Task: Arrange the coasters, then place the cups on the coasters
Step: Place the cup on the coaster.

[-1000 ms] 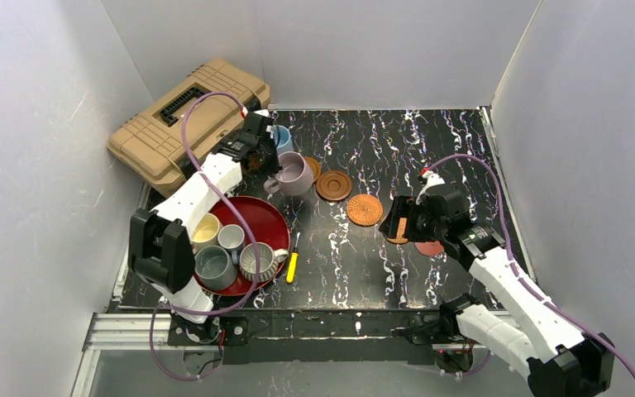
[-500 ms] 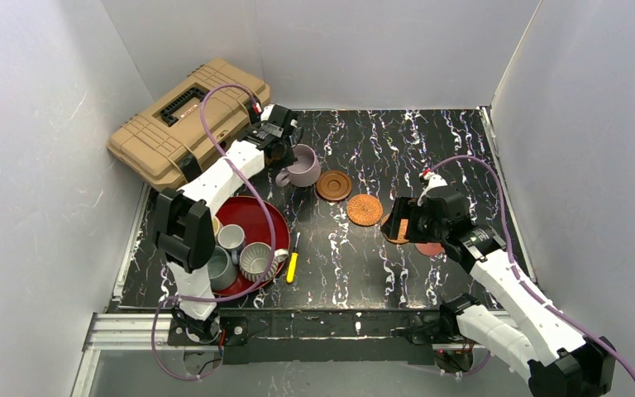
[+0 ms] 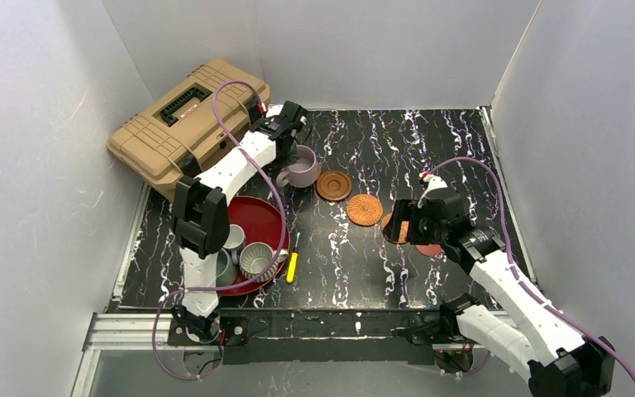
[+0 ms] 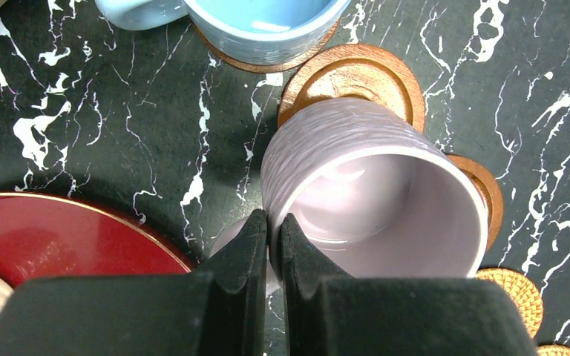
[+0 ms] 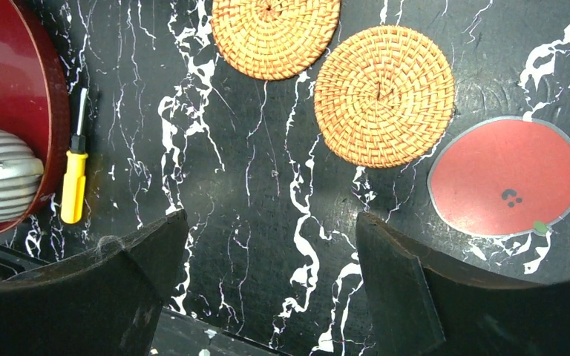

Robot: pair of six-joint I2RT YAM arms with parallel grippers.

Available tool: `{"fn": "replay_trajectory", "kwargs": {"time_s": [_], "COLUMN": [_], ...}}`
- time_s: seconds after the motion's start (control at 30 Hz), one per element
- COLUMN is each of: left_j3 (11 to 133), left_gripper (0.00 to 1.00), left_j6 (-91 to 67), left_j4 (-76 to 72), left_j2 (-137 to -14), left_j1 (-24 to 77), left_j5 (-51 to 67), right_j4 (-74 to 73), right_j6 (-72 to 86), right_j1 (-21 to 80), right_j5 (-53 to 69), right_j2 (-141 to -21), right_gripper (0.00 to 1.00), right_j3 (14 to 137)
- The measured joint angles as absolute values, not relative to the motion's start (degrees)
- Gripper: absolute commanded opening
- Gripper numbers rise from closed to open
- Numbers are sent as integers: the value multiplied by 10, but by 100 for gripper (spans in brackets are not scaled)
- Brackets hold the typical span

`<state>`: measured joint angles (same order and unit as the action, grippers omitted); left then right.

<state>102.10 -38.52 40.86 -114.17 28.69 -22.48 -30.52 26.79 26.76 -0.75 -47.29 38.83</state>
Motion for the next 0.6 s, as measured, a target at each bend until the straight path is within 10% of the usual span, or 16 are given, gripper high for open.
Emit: {"fn": "replay_trajectory", "kwargs": {"time_s": [0.6], "left_j3": [1098], "left_gripper": [0], "left_j6": [-324], "left_j4": [421], "left_j2": [-1203], "left_j1": [287], "left_j5": [-231], "right_j4": [-309], "right_j6": [266], "right_j1": [268], "right_j5": [-7], "right_j2": [-472], "right_gripper": [92], "right_j3": [384]}}
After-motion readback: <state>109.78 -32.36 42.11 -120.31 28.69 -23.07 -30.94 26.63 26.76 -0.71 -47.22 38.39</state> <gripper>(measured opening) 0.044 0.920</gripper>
